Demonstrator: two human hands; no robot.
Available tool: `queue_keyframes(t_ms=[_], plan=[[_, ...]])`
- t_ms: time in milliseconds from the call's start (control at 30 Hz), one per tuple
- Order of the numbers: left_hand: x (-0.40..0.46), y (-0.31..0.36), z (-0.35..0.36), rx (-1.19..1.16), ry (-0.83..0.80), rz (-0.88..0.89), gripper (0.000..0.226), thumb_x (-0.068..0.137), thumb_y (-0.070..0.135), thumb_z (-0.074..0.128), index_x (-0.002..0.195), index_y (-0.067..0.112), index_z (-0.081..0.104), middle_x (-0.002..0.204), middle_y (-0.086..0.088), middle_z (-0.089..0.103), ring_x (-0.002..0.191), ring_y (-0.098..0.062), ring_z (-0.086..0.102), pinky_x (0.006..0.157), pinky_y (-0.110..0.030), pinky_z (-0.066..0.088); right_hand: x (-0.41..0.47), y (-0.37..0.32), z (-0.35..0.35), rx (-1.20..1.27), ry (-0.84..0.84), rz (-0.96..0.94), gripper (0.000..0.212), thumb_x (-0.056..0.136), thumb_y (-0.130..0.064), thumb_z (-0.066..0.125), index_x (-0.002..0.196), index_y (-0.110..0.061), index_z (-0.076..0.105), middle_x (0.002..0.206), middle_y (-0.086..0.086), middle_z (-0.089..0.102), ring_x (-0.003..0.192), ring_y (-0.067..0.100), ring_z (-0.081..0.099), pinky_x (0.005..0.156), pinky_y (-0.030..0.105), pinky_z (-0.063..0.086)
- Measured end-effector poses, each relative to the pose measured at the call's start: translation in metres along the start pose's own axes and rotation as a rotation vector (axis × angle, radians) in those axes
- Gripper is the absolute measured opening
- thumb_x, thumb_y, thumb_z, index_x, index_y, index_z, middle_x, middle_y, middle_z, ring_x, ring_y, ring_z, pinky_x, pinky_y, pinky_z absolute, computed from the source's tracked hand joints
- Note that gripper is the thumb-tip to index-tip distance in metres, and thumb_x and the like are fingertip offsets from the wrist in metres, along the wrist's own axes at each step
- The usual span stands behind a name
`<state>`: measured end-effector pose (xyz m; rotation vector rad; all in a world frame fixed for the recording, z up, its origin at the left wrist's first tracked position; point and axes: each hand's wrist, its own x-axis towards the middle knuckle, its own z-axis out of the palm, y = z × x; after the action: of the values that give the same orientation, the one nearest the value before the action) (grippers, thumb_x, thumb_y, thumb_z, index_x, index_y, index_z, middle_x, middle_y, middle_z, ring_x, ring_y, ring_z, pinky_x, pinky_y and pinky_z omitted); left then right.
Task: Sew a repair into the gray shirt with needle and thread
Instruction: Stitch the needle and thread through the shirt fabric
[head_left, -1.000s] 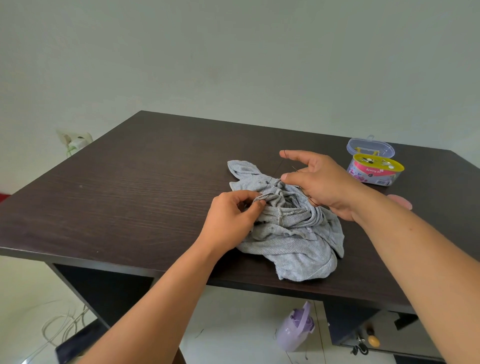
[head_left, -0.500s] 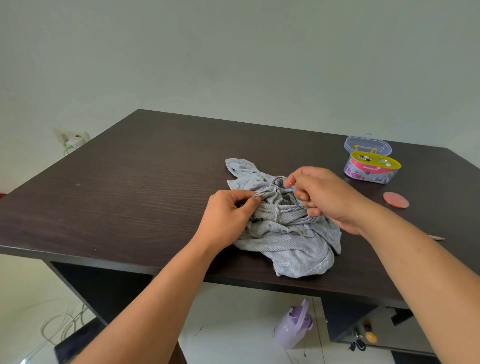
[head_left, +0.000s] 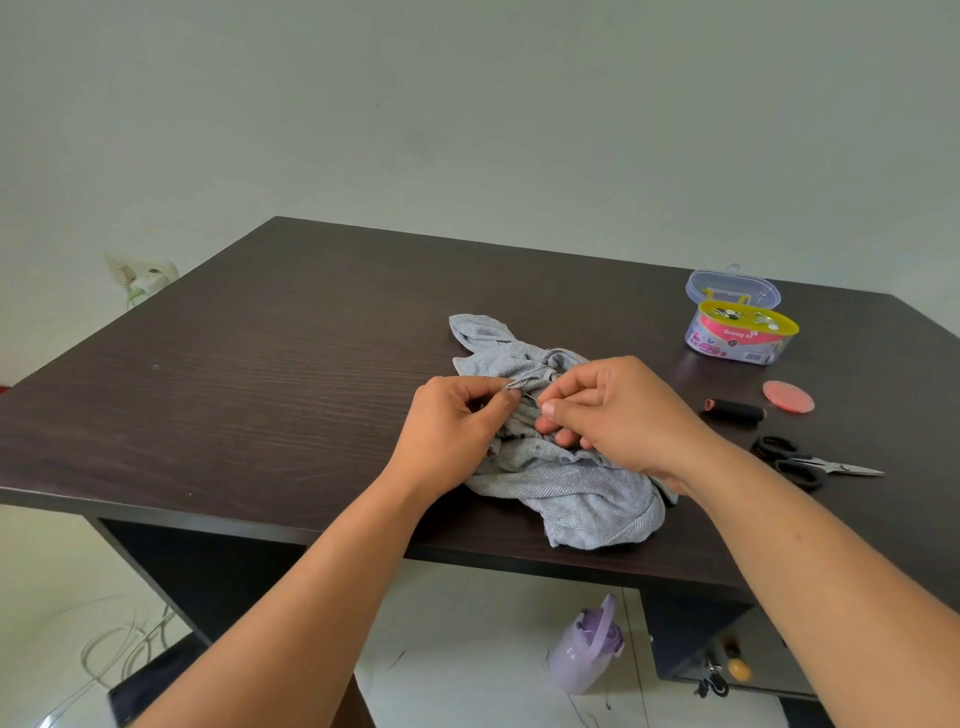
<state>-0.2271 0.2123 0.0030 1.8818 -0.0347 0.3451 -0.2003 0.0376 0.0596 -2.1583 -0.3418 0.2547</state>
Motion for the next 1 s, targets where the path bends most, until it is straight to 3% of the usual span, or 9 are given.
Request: queue_keyframes(t_ms=[233,467,633,1000], plan=[[0.000,0.001,0.000,-0.003,-0.008,0.021,0.023,0.098,0.022,0.065,0.082,0.012,0.078,0.050,0.008,0.048,0.043,-0.002,0.037,0.046,-0.012,0.031,0.001,-0.003,0.004,-0.021,0.035,0.021,0.010,0.094,-0.019,0.065,0.087,-0.019,0.073,0.078,-0.006,0.078,0.060,0.000,0.068,0.049,0.011,0.045],[-0.001,0.002,0.000,-0.010,-0.029,0.037,0.024,0.099,0.019,0.064,0.080,0.015,0.079,0.048,0.011,0.045,0.042,-0.003,0.034,0.045,-0.013,0.028,0.002,-0.005,0.008,-0.023,0.043,0.015,0.009,0.094,-0.019,0.065,0.088,-0.018,0.072,0.078,-0.005,0.078,0.068,0.007,0.073,0.058,0.024,0.051],[-0.001,0.002,0.000,-0.020,-0.028,0.032,0.023,0.099,0.021,0.064,0.081,0.019,0.080,0.048,0.013,0.047,0.043,-0.002,0.036,0.045,-0.012,0.029,0.003,-0.003,0.011,-0.012,0.062,-0.002,0.009,0.094,-0.019,0.065,0.089,-0.017,0.071,0.077,-0.004,0.077,0.066,0.007,0.073,0.058,0.023,0.051],[0.000,0.002,0.000,-0.026,-0.017,0.004,0.019,0.097,0.026,0.067,0.084,0.023,0.081,0.060,-0.003,0.064,0.051,-0.003,0.045,0.048,-0.014,0.036,0.004,0.001,0.020,0.008,0.137,-0.019,0.010,0.096,-0.019,0.063,0.089,-0.017,0.070,0.075,-0.003,0.077,0.062,0.004,0.071,0.054,0.014,0.047]])
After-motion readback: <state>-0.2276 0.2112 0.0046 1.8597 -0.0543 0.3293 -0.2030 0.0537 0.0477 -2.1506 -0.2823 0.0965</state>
